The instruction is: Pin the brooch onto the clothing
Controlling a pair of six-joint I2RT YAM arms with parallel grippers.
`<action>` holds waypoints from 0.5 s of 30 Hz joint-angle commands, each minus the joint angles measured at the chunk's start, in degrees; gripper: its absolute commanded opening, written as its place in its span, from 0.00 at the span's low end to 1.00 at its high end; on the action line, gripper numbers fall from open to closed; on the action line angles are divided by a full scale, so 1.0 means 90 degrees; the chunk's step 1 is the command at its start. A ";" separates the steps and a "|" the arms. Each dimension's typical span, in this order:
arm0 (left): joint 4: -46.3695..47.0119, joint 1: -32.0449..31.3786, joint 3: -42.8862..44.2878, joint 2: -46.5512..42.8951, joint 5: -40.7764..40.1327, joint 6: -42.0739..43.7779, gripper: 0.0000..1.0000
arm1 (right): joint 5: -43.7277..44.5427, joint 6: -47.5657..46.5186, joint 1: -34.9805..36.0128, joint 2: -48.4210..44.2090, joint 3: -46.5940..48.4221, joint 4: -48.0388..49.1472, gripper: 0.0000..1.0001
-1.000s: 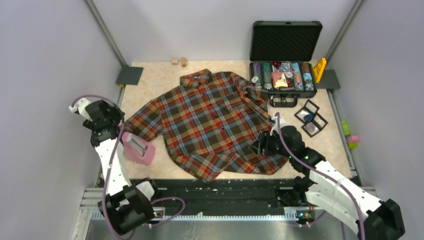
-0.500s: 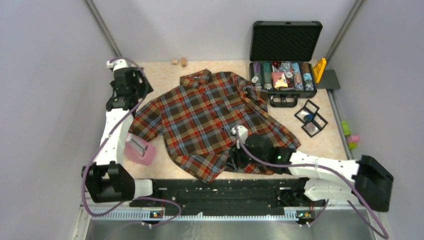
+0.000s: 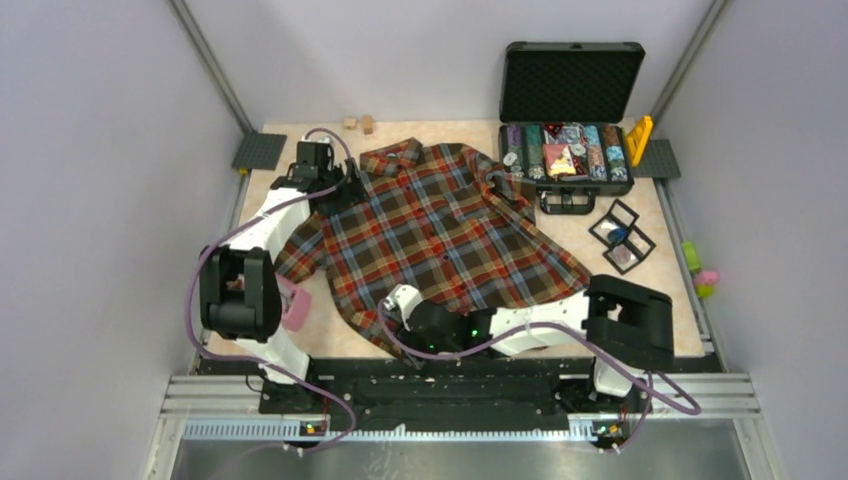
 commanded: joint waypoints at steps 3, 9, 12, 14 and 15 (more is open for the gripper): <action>0.0080 0.0020 0.0183 0.0177 0.1000 -0.0243 0.80 | 0.0914 -0.0243 0.0369 0.0404 0.0624 -0.0234 0.49; 0.0163 -0.0057 -0.0018 0.0032 0.1113 -0.0220 0.80 | 0.1607 -0.0292 0.0803 0.0747 0.0979 -0.0769 0.54; 0.0119 -0.0066 0.0031 0.0093 0.1172 -0.0228 0.80 | 0.1861 -0.0320 0.1009 0.0906 0.1136 -0.1000 0.54; 0.0107 -0.0068 0.0033 0.0100 0.1191 -0.0219 0.80 | 0.1855 -0.0298 0.1017 0.0980 0.1203 -0.1044 0.54; 0.0097 -0.0068 0.0042 0.0088 0.1191 -0.0213 0.80 | 0.1874 -0.0279 0.1020 0.1009 0.1225 -0.1088 0.53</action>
